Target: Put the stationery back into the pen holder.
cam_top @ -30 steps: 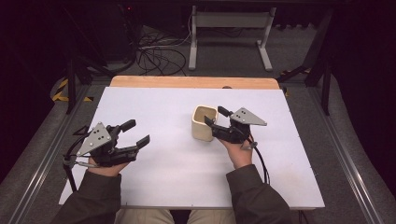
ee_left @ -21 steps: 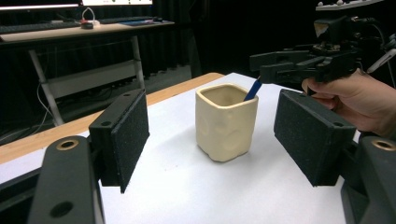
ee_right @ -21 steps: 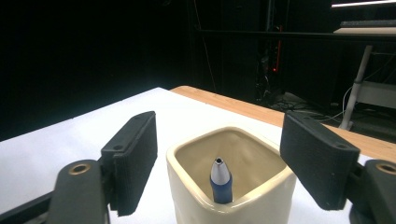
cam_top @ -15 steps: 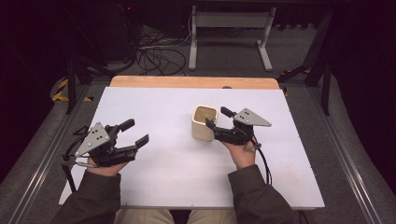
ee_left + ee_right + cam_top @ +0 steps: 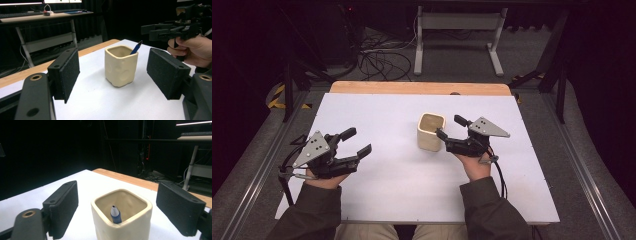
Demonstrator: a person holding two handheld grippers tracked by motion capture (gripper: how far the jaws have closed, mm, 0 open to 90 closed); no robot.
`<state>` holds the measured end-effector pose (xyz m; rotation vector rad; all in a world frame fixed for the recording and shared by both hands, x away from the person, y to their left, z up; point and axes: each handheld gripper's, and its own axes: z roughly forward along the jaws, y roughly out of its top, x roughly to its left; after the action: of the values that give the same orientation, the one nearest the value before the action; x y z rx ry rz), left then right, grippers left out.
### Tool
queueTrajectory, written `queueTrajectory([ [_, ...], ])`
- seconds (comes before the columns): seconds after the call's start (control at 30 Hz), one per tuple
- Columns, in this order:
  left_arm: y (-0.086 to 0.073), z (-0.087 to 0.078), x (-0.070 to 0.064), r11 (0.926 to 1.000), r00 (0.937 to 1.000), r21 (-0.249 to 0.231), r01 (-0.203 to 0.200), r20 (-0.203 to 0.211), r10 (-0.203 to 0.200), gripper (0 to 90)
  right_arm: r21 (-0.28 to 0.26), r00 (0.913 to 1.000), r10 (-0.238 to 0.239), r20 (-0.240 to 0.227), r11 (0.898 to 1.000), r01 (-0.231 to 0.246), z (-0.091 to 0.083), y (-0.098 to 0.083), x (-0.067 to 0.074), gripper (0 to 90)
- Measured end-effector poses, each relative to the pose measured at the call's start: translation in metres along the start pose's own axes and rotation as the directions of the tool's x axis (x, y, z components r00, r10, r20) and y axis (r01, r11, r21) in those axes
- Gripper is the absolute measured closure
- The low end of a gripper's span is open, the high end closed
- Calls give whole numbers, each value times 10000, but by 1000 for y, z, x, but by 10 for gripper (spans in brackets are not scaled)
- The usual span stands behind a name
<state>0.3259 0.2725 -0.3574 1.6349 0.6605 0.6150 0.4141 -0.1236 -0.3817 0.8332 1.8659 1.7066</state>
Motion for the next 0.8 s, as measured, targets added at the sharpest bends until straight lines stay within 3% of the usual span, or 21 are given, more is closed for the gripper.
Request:
queueTrajectory([
  [0.8, 0, 1, 0, 10000, 10000, -3, -34, 27, 34, 268, -197, 10000, 100, 5, 9998, -100, -22, 5, -3, 137],
])
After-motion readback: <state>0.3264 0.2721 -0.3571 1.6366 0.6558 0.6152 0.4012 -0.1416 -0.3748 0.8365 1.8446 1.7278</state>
